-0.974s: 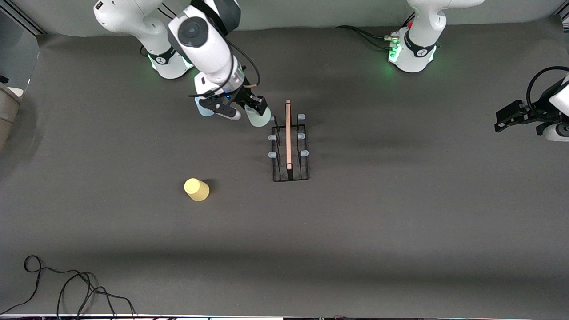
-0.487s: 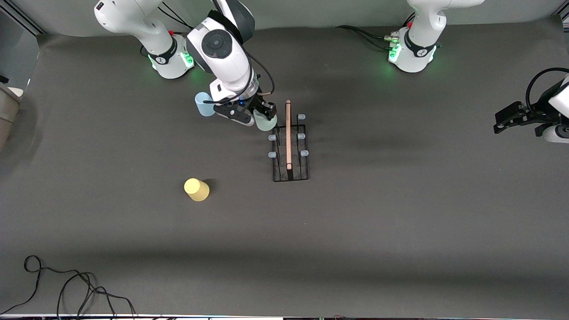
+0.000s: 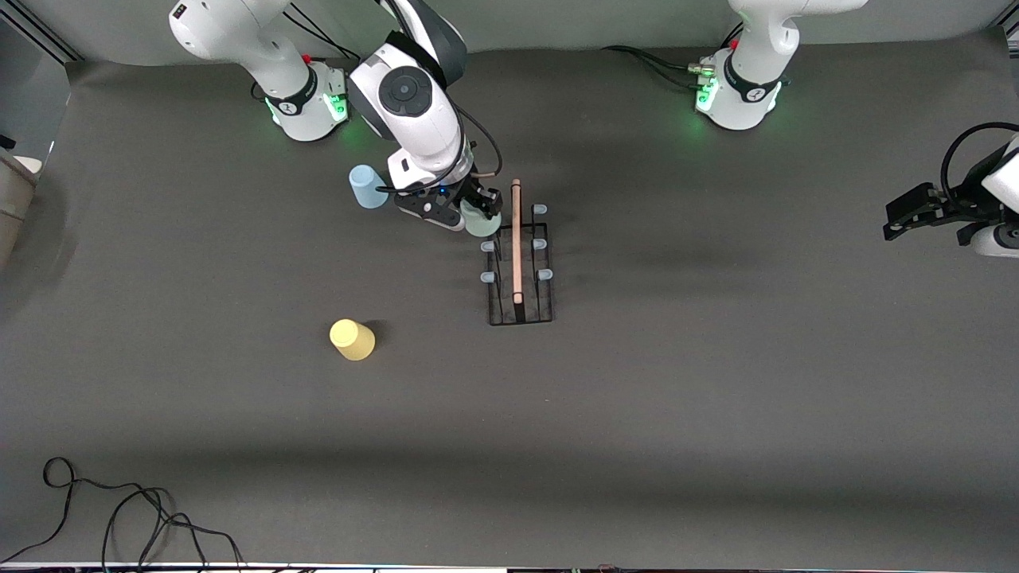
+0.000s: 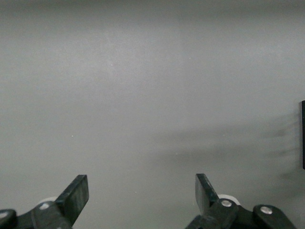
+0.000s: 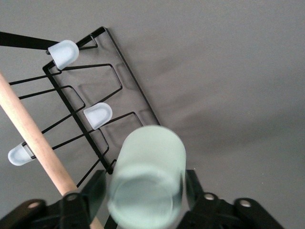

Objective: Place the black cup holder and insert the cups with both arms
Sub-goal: 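Carry the green cup to the rack and lower it onto a peg, then release the green cup and move the right gripper to the yellow cup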

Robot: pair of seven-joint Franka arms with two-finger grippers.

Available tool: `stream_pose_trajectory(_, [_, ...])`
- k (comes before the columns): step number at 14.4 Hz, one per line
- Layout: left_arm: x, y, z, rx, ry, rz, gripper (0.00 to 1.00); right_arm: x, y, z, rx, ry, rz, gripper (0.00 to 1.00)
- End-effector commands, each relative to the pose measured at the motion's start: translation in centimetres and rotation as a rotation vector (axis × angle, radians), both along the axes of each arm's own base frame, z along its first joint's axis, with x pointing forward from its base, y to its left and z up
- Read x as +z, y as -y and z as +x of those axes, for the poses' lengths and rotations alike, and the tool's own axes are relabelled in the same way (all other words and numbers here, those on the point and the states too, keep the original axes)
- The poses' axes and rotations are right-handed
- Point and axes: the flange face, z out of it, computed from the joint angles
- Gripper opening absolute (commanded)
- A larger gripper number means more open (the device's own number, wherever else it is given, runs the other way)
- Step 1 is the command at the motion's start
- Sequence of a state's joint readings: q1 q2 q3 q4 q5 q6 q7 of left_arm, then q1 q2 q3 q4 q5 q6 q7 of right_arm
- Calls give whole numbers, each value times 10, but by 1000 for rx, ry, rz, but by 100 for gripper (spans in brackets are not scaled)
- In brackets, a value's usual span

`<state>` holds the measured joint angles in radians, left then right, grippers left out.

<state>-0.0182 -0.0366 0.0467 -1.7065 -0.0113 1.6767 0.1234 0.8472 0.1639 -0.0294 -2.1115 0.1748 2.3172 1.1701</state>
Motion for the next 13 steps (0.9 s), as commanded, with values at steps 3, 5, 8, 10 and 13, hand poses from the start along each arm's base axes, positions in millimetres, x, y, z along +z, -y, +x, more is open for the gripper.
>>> stream_pose_trajectory(3, [-1, 4, -1, -2, 1, -10, 100, 9, -5, 9, -22, 26, 4, 100])
stream_pose_trajectory(5, [0, 5, -1, -4, -1, -9, 100, 21, 1, 21, -23, 42, 17, 100])
stream_pose_trajectory(8, [1, 7, -2, -4, -2, -10, 100, 25, 38, 61, 36, 79, 12, 100])
stream_pose_trajectory(10, [3, 8, -3, 1, 1, -10, 100, 16, 76, 91, 78, 91, -8, 100])
stream_pose_trajectory(13, [6, 8, -2, 4, 8, -10, 100, 5, 133, 131, 143, 104, -33, 100])
